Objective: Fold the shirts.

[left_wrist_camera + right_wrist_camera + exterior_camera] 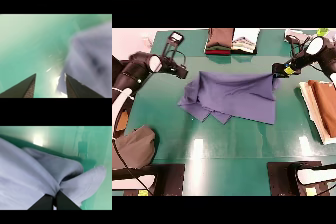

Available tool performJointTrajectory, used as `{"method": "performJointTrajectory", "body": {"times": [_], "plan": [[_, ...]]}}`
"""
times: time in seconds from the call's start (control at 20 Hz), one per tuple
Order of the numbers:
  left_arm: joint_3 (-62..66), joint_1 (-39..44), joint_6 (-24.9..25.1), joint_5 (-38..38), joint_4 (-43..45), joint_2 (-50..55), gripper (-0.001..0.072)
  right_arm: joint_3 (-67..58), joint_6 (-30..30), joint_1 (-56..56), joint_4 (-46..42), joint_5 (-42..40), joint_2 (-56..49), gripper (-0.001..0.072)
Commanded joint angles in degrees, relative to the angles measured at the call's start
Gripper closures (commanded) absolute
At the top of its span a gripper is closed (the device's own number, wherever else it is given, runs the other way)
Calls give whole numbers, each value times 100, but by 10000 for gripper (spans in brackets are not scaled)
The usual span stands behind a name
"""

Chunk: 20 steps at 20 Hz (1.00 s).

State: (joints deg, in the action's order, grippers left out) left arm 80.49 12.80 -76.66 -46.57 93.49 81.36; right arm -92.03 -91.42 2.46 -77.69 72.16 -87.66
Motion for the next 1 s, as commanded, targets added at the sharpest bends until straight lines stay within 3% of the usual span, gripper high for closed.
{"method": "performJointTrajectory", "body": {"times": [0.0, 0.05, 0.1, 0.15, 0.3, 0.55, 0.95], "plan": [[258, -437, -431, -1423, -221, -4, 260, -319, -4, 2, 7, 85, -44, 605], [201, -511, -374, -1893, -402, -15, 260, -391, -4, 2, 9, 133, -44, 407], [87, -540, -264, -2238, -555, -15, 260, -435, -4, 2, 4, 164, -42, 275], [-74, -540, -210, -2363, -688, -15, 260, -459, -7, 0, 4, 229, -42, 243], [-726, -540, 68, -1902, -1381, -11, 259, -452, -7, -107, 4, 562, -33, 242], [-981, -540, 20, -1499, -1432, 586, 259, -448, -7, -192, 4, 1069, -31, 243], [-986, -540, 17, -1191, -1436, 914, 263, -446, -9, -76, -2, 1102, -31, 243]]}}
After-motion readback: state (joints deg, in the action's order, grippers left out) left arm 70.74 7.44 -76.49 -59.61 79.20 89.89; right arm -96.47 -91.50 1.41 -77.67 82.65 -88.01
